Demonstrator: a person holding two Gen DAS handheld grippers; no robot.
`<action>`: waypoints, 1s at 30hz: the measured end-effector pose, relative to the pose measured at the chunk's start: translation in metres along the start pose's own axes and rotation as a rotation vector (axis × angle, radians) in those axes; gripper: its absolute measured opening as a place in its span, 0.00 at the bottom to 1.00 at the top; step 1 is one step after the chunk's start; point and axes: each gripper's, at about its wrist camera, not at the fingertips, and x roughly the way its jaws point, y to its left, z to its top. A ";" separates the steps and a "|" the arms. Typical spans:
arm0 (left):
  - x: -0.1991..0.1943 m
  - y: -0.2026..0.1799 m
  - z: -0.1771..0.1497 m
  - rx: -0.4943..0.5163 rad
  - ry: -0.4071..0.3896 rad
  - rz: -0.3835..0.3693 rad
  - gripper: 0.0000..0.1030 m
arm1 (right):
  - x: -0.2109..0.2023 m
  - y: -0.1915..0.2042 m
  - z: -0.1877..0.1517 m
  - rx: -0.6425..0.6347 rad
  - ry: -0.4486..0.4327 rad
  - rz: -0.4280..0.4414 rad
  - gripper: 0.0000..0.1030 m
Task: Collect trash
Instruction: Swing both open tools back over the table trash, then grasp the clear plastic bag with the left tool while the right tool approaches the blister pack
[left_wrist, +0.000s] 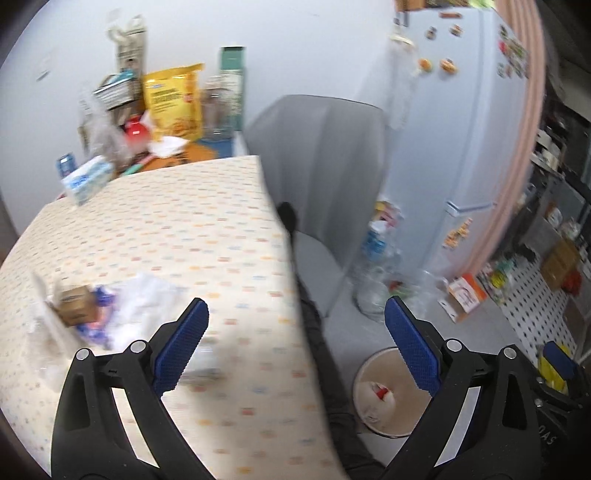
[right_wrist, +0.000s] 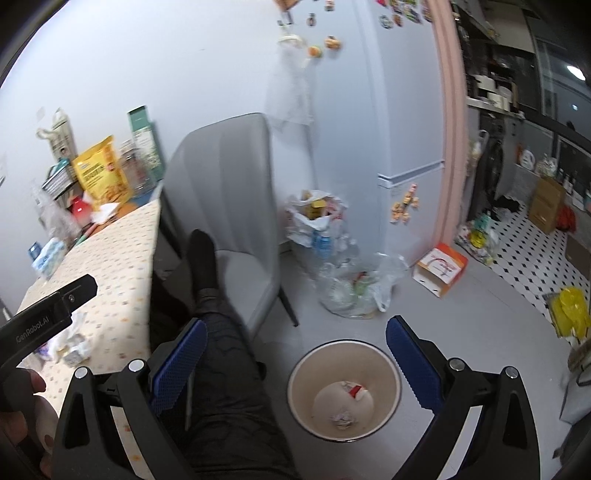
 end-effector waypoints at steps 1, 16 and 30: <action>-0.003 0.011 0.001 -0.012 -0.006 0.016 0.92 | -0.002 0.009 0.000 -0.008 -0.001 0.011 0.92; -0.036 0.132 -0.008 -0.183 -0.064 0.198 0.92 | -0.016 0.122 -0.014 -0.169 0.019 0.106 0.92; -0.022 0.182 -0.014 -0.243 -0.057 0.273 0.80 | -0.006 0.182 -0.024 -0.263 0.061 0.175 0.92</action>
